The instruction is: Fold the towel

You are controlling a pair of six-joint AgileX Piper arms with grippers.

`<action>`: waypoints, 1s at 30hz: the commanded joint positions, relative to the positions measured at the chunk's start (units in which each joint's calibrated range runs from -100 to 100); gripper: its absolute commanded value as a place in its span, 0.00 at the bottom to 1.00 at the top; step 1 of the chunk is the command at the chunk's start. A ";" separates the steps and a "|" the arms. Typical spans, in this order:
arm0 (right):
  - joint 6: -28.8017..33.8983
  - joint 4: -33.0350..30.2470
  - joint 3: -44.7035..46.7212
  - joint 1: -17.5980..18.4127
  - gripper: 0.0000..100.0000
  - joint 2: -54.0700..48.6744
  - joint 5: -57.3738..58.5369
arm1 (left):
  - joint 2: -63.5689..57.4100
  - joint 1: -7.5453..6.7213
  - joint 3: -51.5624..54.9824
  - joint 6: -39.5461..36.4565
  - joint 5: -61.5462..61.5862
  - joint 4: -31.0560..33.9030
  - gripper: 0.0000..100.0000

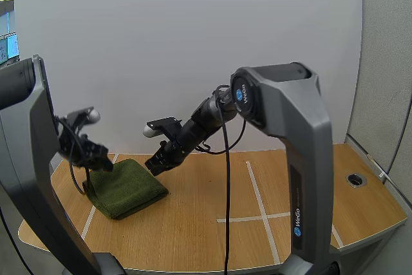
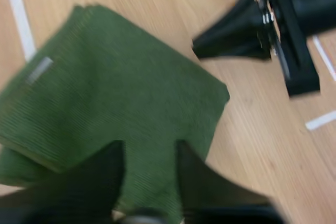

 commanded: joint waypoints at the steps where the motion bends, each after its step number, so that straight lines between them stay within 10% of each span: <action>1: 1.41 1.65 -2.86 0.00 0.60 1.76 1.57 | -0.38 0.05 2.93 2.77 -4.20 -1.19 0.00; 4: 1.41 3.78 -4.52 0.00 0.84 3.59 1.33 | -0.38 0.05 4.50 2.86 -7.77 -1.78 0.00; 25: 1.30 5.87 -8.10 1.55 0.76 12.73 0.49 | 8.50 0.05 12.57 5.03 -29.92 -3.30 0.00; 30: 1.33 6.21 -8.10 1.71 0.59 12.73 6.92 | 8.66 0.05 12.57 5.76 -29.92 -5.13 0.00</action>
